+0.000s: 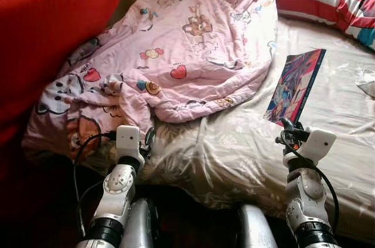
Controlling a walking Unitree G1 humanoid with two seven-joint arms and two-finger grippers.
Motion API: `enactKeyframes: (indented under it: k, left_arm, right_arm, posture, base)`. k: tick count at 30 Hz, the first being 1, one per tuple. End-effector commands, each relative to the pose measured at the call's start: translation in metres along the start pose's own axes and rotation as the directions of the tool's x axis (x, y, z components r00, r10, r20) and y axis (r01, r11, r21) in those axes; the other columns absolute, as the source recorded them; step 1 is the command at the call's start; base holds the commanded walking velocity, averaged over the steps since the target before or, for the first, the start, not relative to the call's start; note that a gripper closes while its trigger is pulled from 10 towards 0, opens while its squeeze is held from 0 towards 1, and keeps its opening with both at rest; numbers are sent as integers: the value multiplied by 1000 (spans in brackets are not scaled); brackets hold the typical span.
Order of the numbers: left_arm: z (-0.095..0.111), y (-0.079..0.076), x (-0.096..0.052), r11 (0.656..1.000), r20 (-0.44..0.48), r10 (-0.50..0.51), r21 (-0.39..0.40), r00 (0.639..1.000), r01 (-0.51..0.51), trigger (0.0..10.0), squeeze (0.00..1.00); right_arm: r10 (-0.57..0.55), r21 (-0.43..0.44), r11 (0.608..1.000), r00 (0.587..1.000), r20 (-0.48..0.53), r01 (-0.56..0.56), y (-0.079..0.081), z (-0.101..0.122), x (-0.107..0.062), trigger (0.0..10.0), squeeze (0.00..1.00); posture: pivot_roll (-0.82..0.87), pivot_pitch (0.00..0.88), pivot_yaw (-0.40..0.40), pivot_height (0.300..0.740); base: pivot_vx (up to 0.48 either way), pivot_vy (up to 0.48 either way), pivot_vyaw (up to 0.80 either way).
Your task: Clean up the room
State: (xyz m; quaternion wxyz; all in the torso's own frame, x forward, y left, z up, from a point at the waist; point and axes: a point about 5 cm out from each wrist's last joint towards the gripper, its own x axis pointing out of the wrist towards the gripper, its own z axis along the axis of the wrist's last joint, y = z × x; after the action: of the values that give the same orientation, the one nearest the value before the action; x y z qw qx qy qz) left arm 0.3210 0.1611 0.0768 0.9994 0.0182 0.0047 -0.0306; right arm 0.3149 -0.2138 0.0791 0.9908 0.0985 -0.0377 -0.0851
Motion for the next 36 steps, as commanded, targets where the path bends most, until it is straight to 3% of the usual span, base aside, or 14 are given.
enactKeyframes:
  k: [1, 16, 22, 36]
  left_arm:
    - [0, -1, 1, 1000, -6, -3, 0, 1000, 3, 10000, 0]
    - [-2, -4, 2, 1000, -23, -18, -3, 1000, 18, 10000, 0]
    - [-2, -3, 3, 1000, -25, -18, -10, 1000, 18, 10000, 0]
    - [1, 0, 6, 1000, -17, -16, 2, 1000, 16, 10000, 0]
  right_arm:
    - [11, -14, 1000, 999, 51, -10, 2, 11, 3, 10000, 0]
    - [-9, 13, 1000, 1000, -8, 9, -1, 4, 0, 10000, 0]
    - [-58, 16, 998, 998, -13, 58, -8, 3, 0, 10000, 0]
    - [-66, 19, 998, 997, -49, 67, -7, 0, 0, 10000, 0]
  posture:
    - [-123, 106, 12, 649]
    - [-121, 120, 5, 729]
    - [-119, 124, 1, 729]
    - [-119, 134, 5, 729]
  base:
    - [0, 0, 0]
    - [0, 0, 0]
    - [0, 0, 0]
    - [0, 0, -152]
